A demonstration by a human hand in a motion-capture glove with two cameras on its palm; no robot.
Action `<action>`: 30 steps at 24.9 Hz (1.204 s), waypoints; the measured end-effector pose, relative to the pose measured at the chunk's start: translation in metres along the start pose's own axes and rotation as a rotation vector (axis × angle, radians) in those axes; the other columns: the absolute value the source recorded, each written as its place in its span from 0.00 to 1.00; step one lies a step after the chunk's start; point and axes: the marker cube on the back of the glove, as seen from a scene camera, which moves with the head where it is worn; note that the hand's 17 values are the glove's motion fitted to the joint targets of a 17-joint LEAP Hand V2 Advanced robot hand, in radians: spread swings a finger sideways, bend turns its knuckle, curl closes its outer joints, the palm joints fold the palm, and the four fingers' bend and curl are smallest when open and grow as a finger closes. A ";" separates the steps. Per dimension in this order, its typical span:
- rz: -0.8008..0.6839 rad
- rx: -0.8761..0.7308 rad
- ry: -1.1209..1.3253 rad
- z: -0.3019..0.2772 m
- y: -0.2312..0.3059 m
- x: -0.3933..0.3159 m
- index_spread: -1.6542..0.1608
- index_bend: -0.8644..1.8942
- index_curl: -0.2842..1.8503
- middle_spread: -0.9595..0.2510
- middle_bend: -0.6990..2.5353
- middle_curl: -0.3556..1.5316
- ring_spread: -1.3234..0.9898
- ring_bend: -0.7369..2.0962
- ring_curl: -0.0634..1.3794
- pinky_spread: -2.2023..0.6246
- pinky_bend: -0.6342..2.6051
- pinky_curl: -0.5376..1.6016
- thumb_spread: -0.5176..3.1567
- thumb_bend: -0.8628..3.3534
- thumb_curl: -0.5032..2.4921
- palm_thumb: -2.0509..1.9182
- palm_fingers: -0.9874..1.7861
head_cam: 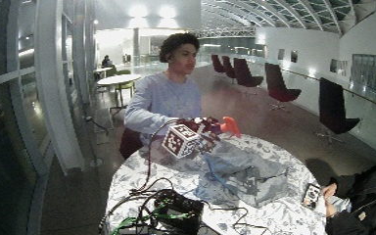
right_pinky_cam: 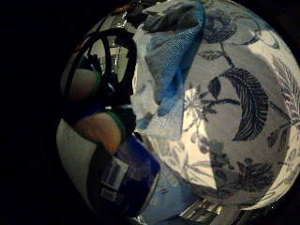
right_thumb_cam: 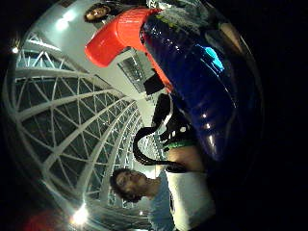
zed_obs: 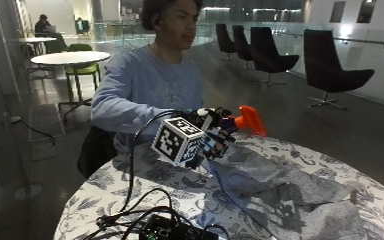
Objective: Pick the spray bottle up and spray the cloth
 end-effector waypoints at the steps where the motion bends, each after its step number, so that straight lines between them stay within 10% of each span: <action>1: 0.004 0.000 -0.004 0.001 0.000 0.000 0.79 0.34 0.22 0.78 0.30 0.42 0.59 0.49 0.33 0.87 0.32 0.43 0.45 0.20 0.32 0.68 0.73; 30: 0.077 0.009 -0.039 0.015 0.000 0.012 0.80 0.34 0.22 0.79 0.30 0.43 0.59 0.48 0.33 0.86 0.32 0.42 0.45 0.20 0.31 0.68 0.73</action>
